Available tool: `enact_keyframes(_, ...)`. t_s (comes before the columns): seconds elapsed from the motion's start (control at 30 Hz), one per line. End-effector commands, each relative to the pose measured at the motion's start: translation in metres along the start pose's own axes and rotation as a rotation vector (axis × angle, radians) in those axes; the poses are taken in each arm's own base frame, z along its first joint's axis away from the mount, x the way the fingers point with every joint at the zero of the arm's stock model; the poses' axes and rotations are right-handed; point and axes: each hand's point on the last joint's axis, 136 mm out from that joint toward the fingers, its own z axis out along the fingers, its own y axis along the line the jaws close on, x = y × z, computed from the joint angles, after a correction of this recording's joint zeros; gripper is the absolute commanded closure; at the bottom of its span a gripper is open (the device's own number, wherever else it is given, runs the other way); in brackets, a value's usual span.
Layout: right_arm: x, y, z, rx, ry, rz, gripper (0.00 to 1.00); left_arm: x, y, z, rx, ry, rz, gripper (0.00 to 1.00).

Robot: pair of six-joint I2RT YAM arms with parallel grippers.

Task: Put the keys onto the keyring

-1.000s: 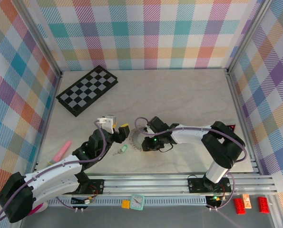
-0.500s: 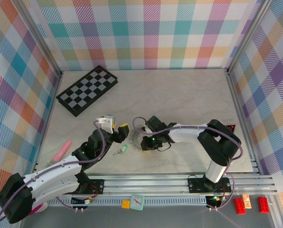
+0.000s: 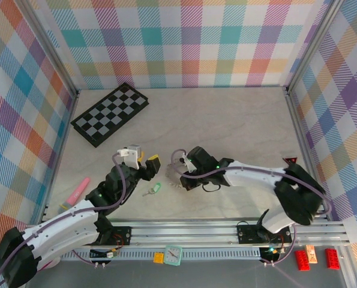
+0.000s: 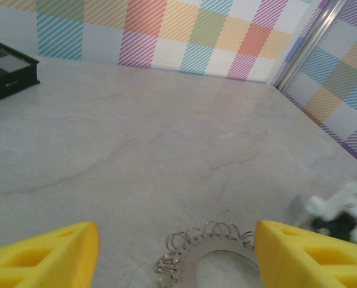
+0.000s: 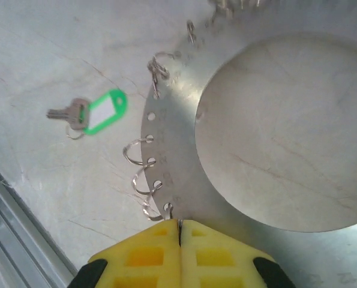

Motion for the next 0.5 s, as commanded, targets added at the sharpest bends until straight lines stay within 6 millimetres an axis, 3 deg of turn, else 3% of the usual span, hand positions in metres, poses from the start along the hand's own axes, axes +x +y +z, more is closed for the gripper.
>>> enact_keyframes(0.0, -0.018, -0.005, -0.023, 0.065, -0.130, -0.158, 1.00, -0.017, 0.002, -0.006, -0.018, -0.031, 0.056, 0.32)
enact_keyframes(0.23, -0.047, -0.008, -0.075, 0.197, -0.309, -0.431, 1.00, -0.040, -0.016, -0.015, 0.054, -0.060, 0.152, 0.35)
enact_keyframes(0.47, -0.067, 0.014, -0.101, 0.179, -0.386, -0.653, 1.00, -0.056, -0.035, -0.021, 0.129, -0.073, 0.270, 0.38)
